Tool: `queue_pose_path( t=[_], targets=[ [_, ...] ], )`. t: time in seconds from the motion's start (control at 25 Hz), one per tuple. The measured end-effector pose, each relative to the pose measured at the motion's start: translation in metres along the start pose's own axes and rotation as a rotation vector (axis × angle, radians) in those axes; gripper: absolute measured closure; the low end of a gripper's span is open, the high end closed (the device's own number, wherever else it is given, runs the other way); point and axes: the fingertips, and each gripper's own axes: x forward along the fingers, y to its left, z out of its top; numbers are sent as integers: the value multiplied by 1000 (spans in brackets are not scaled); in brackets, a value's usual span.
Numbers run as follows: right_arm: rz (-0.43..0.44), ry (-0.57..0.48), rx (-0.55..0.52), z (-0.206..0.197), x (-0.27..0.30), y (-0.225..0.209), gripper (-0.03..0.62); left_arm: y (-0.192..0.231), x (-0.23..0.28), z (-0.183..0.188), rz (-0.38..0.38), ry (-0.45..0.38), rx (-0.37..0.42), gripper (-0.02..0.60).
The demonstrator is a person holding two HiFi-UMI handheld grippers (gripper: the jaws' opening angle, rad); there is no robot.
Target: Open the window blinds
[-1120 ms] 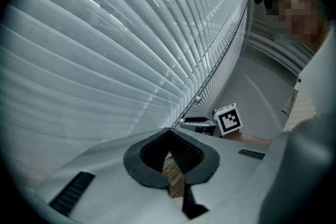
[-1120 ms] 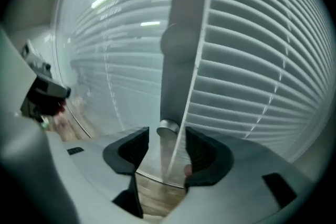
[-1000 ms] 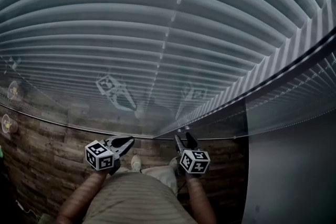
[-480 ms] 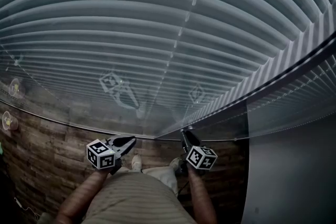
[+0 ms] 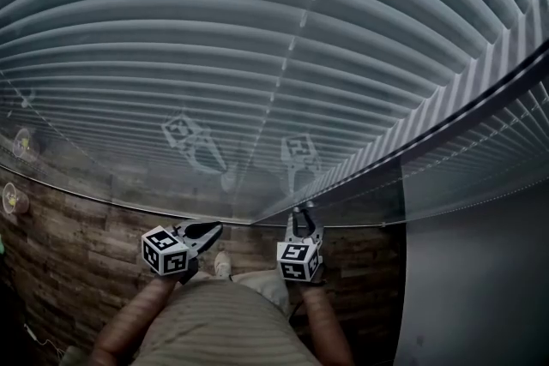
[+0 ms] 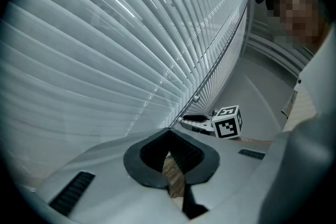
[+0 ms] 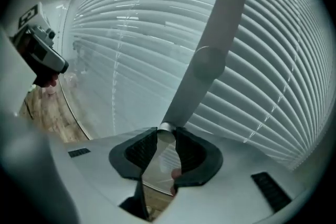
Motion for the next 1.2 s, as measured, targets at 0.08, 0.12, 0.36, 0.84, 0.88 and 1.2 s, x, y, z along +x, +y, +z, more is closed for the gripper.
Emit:
queue_pose_path(
  t=[0.08,0.12,0.36,0.84,0.88,1.2],
  targets=[
    [63,-15,102,-5,0,1,461,-1,0,-1,-3,2,2,569],
    [103,-23,192,-10,1,1,397,-1,1,-2,-3,1,3,569],
    [300,-49,667,-25,7,-2,372,4,-3,-6,10,-4,-7,569],
    [102,-5,274,-17,8,-2,477,5,-5,-3,15,-10,-3,569],
    [51,12,176,-16,7,-2,479,4,-4,-3,13,-10,-3,569],
    [105,12,195,-16,7,2,525,2,0,-4,-3,-2,3,569]
  ],
)
